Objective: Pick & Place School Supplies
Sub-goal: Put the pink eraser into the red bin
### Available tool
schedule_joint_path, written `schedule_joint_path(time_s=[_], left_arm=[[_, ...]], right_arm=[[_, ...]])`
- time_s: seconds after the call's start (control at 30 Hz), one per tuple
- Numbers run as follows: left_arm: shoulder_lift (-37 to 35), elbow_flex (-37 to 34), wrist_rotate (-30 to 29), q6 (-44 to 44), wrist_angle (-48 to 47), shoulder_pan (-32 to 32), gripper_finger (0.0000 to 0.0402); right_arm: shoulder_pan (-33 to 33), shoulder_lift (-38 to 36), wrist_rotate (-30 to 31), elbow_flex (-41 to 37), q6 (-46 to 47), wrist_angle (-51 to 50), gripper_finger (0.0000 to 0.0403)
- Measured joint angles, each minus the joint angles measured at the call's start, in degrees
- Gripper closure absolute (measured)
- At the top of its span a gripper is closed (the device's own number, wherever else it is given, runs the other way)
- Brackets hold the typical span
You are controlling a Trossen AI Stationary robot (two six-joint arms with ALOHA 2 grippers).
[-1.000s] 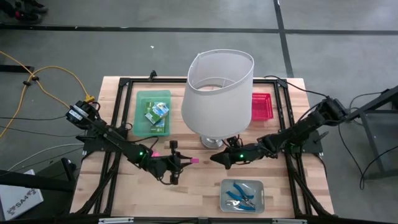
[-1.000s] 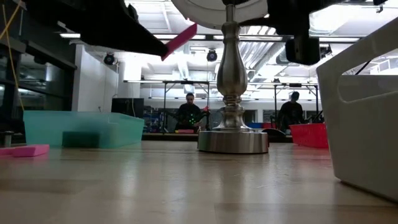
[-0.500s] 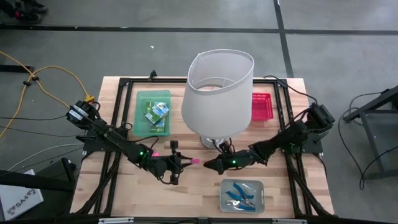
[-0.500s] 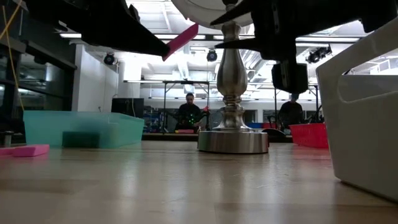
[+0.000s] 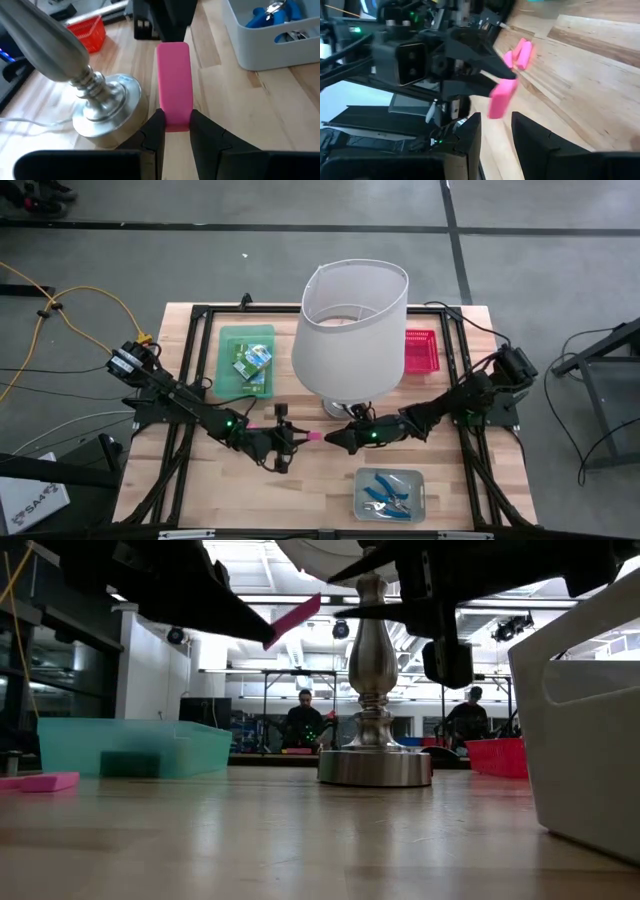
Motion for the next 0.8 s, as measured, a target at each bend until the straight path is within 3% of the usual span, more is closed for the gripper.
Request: schedule_joint_path(time_s=[0.8], left_arm=[[0.04,0.00,4.40,0.04,-0.77,3.65,0.0336]], right_arm=[[-2.60,-0.02,-1.51,0.00,-1.32,-0.62,0.0303]])
